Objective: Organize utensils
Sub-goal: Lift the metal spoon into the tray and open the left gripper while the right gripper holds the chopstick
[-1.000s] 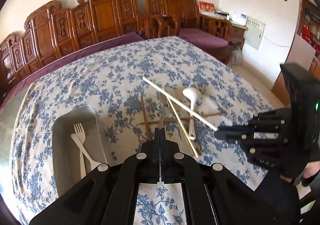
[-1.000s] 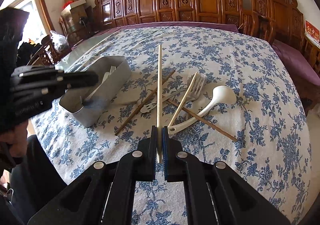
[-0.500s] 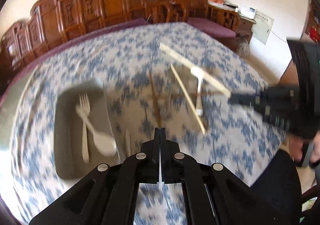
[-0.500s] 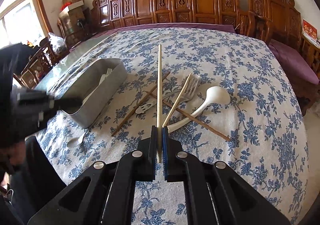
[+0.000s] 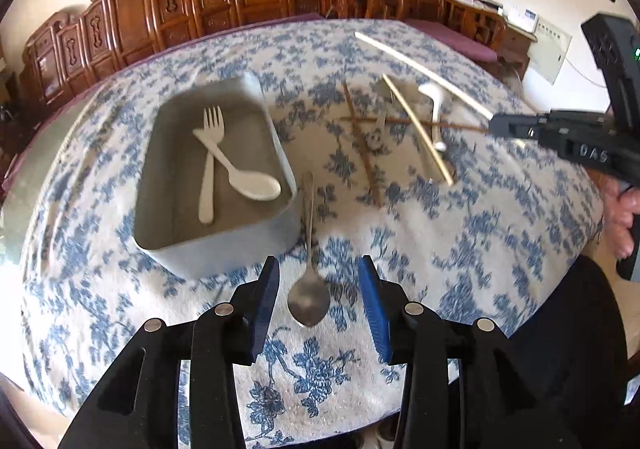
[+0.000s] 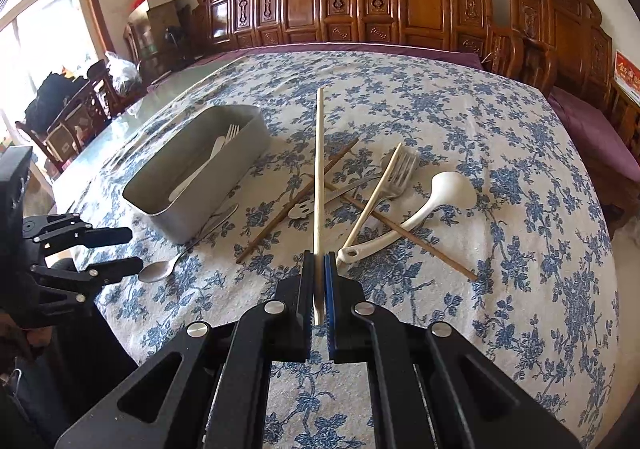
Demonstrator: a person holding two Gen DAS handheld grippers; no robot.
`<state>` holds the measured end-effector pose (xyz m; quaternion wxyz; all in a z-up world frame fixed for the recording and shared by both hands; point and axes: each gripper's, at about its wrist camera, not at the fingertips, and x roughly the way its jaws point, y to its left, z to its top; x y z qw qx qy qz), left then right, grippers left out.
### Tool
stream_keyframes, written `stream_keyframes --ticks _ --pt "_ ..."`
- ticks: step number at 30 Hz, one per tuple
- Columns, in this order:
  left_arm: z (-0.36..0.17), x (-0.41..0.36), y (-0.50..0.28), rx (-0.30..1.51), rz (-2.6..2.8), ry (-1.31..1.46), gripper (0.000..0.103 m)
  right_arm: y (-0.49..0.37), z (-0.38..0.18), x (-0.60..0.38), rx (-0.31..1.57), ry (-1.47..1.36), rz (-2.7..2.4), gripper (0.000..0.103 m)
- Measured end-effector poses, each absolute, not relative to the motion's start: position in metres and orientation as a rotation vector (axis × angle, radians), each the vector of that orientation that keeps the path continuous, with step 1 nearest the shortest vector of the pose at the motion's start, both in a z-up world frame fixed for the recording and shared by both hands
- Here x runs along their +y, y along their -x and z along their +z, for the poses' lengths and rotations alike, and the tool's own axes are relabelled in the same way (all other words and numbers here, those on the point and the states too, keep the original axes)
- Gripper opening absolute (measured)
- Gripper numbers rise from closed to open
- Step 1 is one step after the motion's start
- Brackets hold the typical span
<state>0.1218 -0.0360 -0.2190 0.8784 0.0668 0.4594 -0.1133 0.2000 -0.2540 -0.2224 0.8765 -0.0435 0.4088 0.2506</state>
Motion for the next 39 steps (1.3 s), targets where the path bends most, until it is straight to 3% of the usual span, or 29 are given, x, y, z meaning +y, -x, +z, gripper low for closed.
stream_keyframes --ticks 11,14,20,39 --pt "-0.255 -0.023 -0.13 1.03 -0.215 -0.123 0.039 -0.198 -0.226 -0.252 0.859 0.097 0.527 0.006" --pt "-0.257 -0.027 -0.13 1.032 -0.222 -0.138 0.027 -0.199 -0.227 -0.253 0.862 0.096 0.527 0.006" --pt "-0.253 -0.034 -0.129 1.02 -0.251 -0.115 0.026 -0.199 -0.228 -0.253 0.863 0.095 0.525 0.006" --pt "-0.168 -0.056 -0.139 0.813 -0.277 -0.111 0.026 -0.2 -0.214 -0.261 0.839 0.071 0.511 0.006"
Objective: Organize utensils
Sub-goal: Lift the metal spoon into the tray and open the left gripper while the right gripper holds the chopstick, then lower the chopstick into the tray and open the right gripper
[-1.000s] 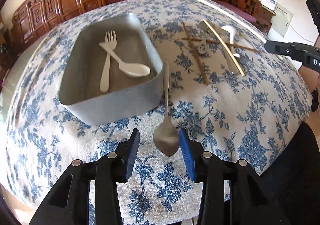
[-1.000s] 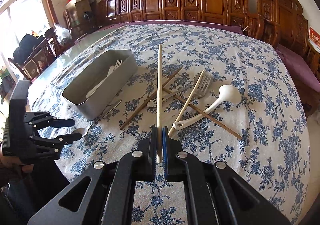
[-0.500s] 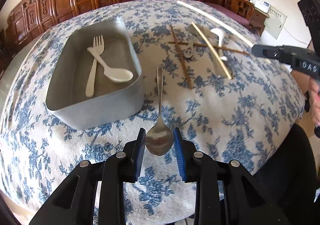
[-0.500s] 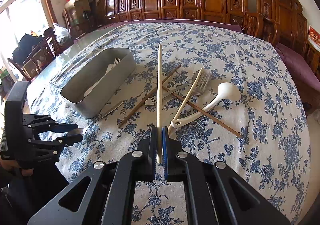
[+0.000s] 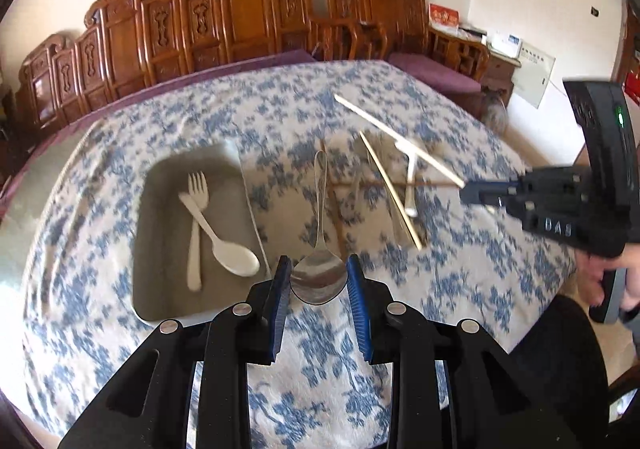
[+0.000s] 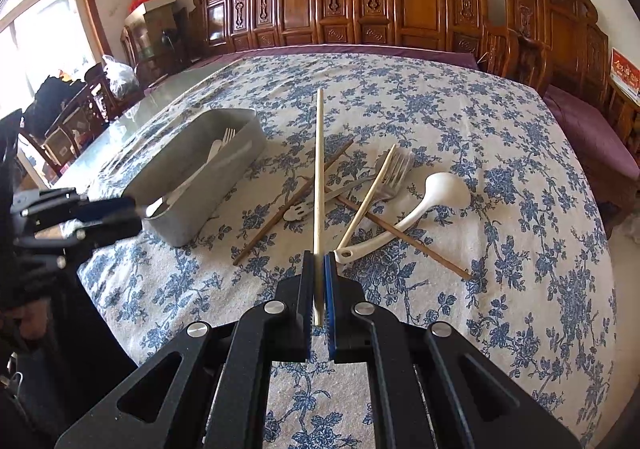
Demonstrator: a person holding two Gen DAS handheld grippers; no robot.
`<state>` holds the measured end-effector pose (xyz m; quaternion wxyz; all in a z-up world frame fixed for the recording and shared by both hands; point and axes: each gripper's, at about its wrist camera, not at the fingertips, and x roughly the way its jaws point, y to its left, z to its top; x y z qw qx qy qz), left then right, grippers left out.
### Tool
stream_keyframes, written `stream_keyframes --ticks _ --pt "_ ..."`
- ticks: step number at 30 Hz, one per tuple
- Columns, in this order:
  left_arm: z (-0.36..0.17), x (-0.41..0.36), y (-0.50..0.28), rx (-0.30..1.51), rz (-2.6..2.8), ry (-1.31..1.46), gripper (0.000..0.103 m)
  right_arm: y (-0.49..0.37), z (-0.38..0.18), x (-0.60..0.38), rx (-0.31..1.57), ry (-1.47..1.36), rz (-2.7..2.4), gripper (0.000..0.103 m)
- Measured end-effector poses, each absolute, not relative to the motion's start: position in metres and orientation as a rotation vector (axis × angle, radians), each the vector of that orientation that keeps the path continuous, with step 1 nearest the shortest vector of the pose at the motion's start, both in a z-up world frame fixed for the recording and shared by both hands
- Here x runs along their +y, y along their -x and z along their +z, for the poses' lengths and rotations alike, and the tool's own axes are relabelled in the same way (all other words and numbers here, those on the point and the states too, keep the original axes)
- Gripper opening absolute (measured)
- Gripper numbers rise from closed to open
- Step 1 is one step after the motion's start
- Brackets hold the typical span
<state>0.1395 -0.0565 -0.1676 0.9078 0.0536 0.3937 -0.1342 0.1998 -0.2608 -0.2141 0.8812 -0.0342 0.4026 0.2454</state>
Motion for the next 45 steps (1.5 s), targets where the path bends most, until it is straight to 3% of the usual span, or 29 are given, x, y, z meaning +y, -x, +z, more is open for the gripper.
stream_keyframes --ticks 8,27,45 --pt "-0.154 -0.032 -0.155 0.785 -0.209 -0.106 0.026 -0.202 -0.209 -0.241 0.838 0.063 0.533 0.006" --pt "-0.198 0.025 -0.206 0.931 -0.049 -0.083 0.027 -0.212 -0.213 -0.153 0.921 0.056 0.597 0.006" --pt "-0.153 0.074 -0.178 0.828 -0.056 0.004 0.031 -0.235 -0.218 -0.078 1.018 0.043 0.618 0.006"
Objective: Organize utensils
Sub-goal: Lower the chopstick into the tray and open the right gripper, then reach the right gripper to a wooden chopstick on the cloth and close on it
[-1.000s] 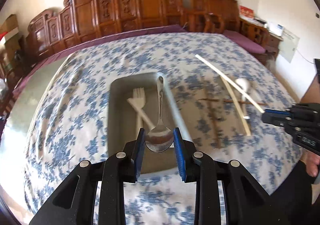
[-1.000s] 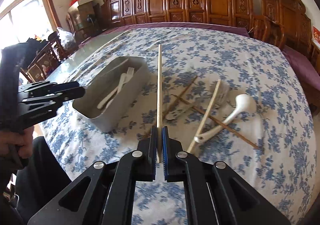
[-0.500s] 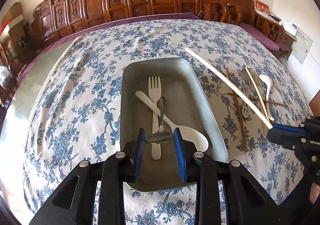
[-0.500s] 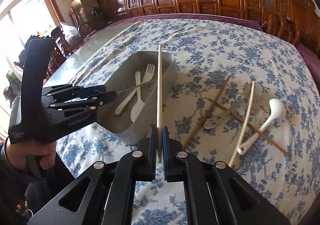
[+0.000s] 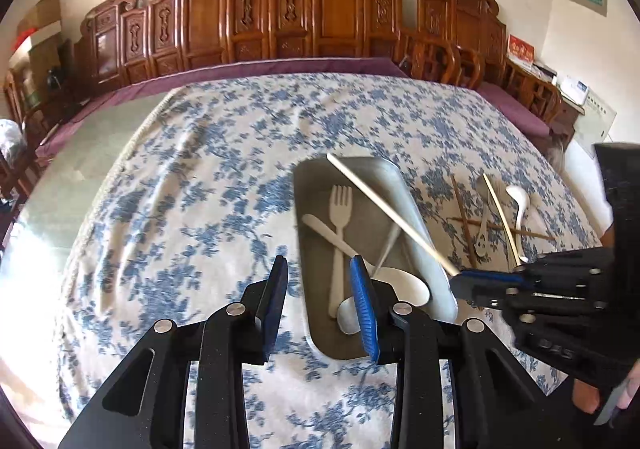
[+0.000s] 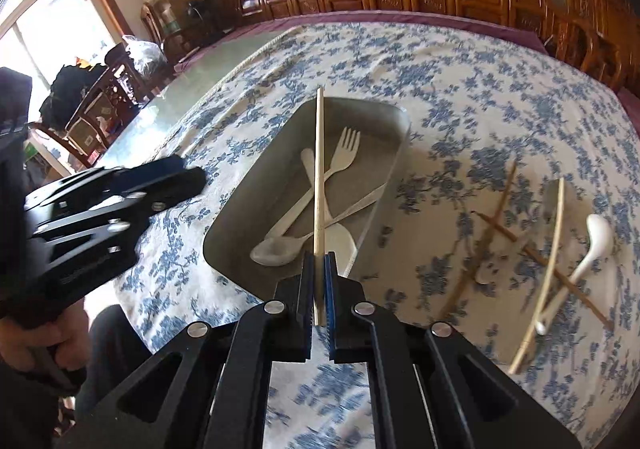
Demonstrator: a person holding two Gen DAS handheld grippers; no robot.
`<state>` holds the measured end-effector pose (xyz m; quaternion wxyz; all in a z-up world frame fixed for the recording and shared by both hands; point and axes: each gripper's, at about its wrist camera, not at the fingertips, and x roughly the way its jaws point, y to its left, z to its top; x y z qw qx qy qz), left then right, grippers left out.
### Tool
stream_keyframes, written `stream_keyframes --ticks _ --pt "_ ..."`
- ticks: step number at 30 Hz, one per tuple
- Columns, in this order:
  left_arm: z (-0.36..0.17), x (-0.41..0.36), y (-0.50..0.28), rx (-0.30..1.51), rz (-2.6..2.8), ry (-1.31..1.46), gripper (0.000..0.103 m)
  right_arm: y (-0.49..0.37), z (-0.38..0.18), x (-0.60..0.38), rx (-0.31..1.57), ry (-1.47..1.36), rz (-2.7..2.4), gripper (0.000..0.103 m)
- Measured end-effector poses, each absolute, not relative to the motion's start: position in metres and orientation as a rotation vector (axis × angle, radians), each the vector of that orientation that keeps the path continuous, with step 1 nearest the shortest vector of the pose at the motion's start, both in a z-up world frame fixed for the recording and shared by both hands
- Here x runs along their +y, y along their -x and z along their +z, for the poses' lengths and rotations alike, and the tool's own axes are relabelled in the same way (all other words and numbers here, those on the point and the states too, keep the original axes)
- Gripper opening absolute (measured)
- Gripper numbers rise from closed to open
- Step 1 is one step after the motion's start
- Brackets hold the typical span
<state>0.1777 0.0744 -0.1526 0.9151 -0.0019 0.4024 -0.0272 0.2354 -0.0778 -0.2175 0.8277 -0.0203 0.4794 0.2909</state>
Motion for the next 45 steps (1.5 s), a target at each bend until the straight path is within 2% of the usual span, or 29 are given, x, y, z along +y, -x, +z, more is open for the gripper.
stream_keyframes --ticks 9,12,25,27,32,35,38,40,42,45 --pt "-0.137 0.096 -0.165 0.792 -0.027 0.017 0.031 -0.258 -0.23 -0.05 1.082 0.019 0.567 0.007" --pt "-0.135 0.101 -0.162 0.791 -0.02 0.022 0.031 -0.261 -0.232 -0.044 1.087 0.012 0.581 0.01" --pt "-0.135 0.088 -0.147 0.789 -0.035 0.016 0.033 -0.239 -0.203 -0.078 0.96 0.025 0.636 0.01" --pt "-0.133 0.083 -0.144 0.782 -0.04 0.011 0.039 -0.23 -0.195 -0.091 0.928 0.047 0.626 0.01" --pt "-0.128 0.069 -0.137 0.776 -0.056 0.005 0.04 -0.21 -0.18 -0.129 0.87 0.11 0.585 0.01" --pt "-0.124 0.057 -0.129 0.768 -0.066 0.0 0.053 -0.2 -0.171 -0.156 0.838 0.125 0.547 0.01" --pt "-0.119 0.044 -0.123 0.763 -0.083 -0.013 0.058 -0.194 -0.163 -0.187 0.814 0.092 0.505 0.022" --pt "-0.116 0.036 -0.118 0.756 -0.091 -0.025 0.06 -0.191 -0.161 -0.203 0.804 0.08 0.482 0.022" --pt "-0.113 0.027 -0.114 0.749 -0.103 -0.032 0.07 -0.188 -0.159 -0.215 0.798 0.067 0.465 0.022" --pt "-0.11 0.016 -0.111 0.746 -0.122 -0.039 0.076 -0.183 -0.16 -0.23 0.792 0.056 0.443 0.022"
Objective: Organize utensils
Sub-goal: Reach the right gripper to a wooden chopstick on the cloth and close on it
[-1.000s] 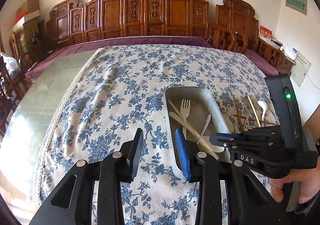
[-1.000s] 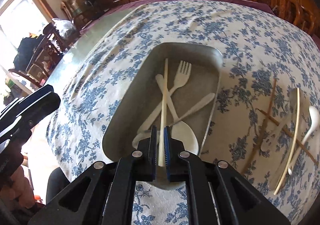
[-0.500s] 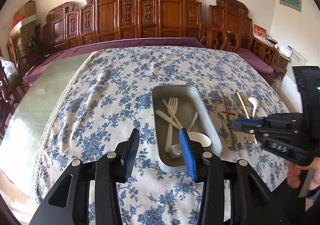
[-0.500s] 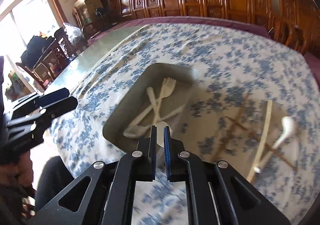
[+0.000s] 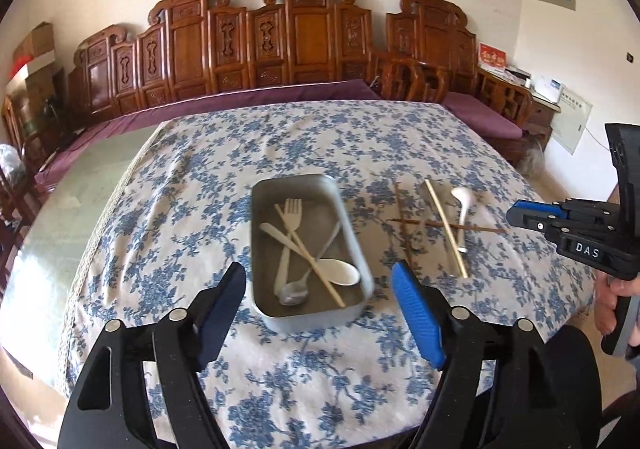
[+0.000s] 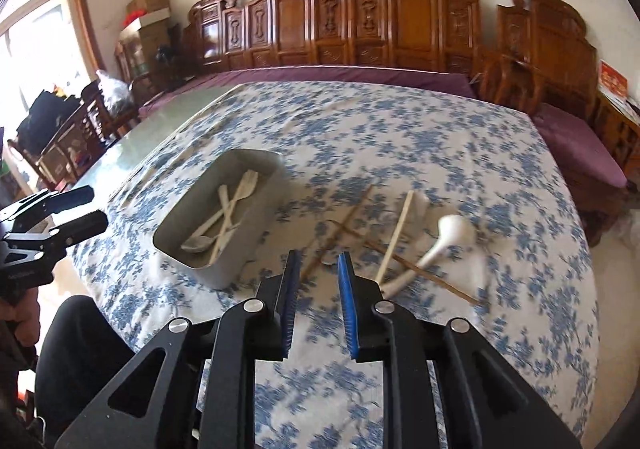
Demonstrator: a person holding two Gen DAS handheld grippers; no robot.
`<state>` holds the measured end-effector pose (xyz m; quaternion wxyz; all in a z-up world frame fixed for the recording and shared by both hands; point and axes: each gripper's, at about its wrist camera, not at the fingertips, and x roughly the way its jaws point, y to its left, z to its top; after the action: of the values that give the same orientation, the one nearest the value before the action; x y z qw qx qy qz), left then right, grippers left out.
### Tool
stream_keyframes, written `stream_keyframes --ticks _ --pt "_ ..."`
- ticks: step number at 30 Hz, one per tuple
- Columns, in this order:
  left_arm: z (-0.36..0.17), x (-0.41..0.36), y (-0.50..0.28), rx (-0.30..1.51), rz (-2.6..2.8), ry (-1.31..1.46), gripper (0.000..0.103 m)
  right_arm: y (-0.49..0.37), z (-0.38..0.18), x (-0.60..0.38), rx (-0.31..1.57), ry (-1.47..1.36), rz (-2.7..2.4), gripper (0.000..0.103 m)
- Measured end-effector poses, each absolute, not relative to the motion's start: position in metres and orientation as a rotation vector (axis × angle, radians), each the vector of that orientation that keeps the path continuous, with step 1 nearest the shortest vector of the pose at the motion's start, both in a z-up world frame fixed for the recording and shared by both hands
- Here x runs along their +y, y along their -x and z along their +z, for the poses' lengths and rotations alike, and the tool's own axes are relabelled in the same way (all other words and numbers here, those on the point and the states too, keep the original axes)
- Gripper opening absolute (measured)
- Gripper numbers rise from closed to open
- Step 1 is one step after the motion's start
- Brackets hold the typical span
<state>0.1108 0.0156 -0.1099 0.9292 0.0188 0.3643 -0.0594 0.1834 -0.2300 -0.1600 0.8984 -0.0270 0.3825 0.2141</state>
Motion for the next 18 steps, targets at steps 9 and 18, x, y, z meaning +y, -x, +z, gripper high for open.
stream_keyframes --ticks 9,18 --pt "-0.116 -0.008 -0.117 0.741 -0.171 -0.051 0.082 -0.193 -0.195 -0.242 0.848 0.059 0.39 0.022" --pt "-0.137 -0.026 -0.144 0.779 -0.197 -0.061 0.082 -0.249 -0.246 -0.236 0.934 0.014 0.402 0.022"
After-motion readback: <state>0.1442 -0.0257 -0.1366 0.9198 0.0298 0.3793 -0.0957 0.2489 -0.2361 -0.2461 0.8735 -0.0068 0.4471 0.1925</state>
